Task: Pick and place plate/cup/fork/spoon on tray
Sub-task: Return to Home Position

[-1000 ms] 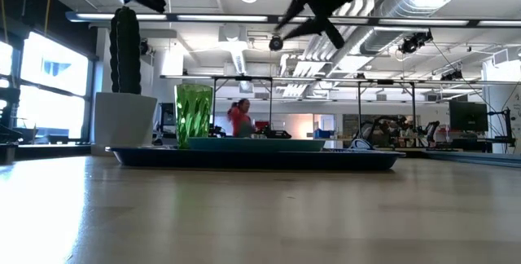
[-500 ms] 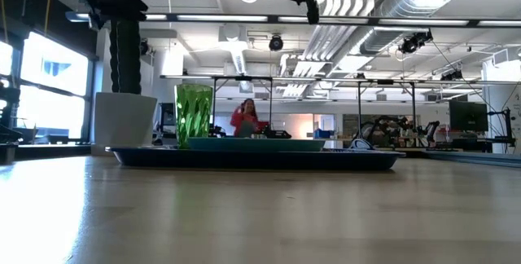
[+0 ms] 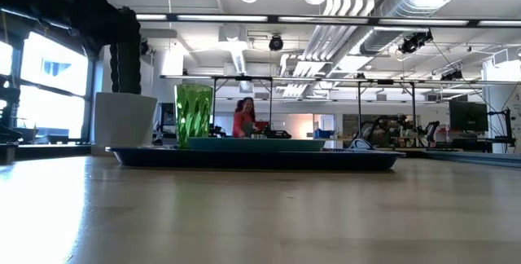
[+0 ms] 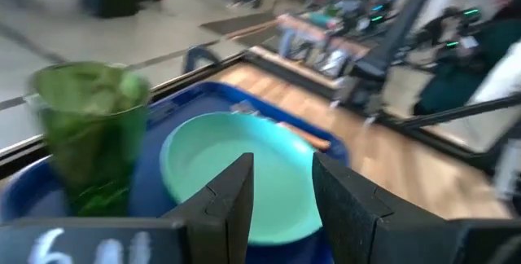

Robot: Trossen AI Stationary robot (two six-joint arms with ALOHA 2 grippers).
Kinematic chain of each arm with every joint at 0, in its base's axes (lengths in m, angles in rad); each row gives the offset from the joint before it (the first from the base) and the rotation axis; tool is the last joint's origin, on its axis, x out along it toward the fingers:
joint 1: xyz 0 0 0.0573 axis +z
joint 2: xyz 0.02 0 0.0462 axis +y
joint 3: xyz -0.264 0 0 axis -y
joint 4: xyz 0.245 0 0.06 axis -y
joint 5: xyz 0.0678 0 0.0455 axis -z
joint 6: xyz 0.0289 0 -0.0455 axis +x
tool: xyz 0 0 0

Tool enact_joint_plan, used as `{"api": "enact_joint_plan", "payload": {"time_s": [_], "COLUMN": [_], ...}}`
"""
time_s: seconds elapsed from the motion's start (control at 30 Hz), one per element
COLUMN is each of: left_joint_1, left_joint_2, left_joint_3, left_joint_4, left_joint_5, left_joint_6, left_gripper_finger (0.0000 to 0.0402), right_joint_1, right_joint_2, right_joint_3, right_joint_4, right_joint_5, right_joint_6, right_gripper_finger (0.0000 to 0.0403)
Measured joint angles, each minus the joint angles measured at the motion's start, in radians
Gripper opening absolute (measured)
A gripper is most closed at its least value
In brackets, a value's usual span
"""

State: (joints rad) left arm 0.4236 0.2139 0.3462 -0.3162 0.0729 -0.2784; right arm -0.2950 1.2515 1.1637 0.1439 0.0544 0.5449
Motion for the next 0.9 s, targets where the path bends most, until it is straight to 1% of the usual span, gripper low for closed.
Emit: {"api": "enact_joint_plan", "payload": {"time_s": [0.1, 0.2, 0.33, 0.4, 0.57, 0.77, 0.9], "left_joint_1": [0.000, 0.000, -0.002, -0.002, -0.012, -0.048, -0.067], "left_joint_2": [-0.023, -0.029, -0.029, -0.029, -0.027, -0.010, 0.006], "left_joint_3": [-0.055, -0.103, -0.160, -0.184, -0.190, -0.189, -0.189], "left_joint_4": [0.080, 0.172, 0.287, 0.329, 0.348, 0.365, 0.366], "left_joint_5": [0.082, 0.141, 0.172, 0.174, 0.173, 0.124, 0.128], "left_joint_6": [-0.011, -0.058, -0.129, -0.169, -0.215, -0.200, -0.164], "left_gripper_finger": [0.0115, 0.0115, 0.0115, 0.0115, 0.0115, 0.0115, 0.0115], "right_joint_1": [-0.013, -0.020, -0.019, -0.019, -0.019, -0.019, -0.019], "right_joint_2": [-0.070, -0.145, -0.252, -0.304, -0.415, -0.491, -0.521], "right_joint_3": [0.000, 0.000, 0.000, 0.000, 0.000, 0.000, 0.000], "right_joint_4": [-0.073, -0.143, -0.241, -0.289, -0.467, -0.646, -0.712], "right_joint_5": [0.001, 0.001, 0.004, 0.005, 0.010, 0.100, 0.098], "right_joint_6": [-0.023, -0.055, -0.135, -0.156, -0.172, -0.162, -0.190], "right_gripper_finger": [0.0099, 0.0099, 0.0099, 0.0099, 0.0099, 0.0099, 0.0099]}}
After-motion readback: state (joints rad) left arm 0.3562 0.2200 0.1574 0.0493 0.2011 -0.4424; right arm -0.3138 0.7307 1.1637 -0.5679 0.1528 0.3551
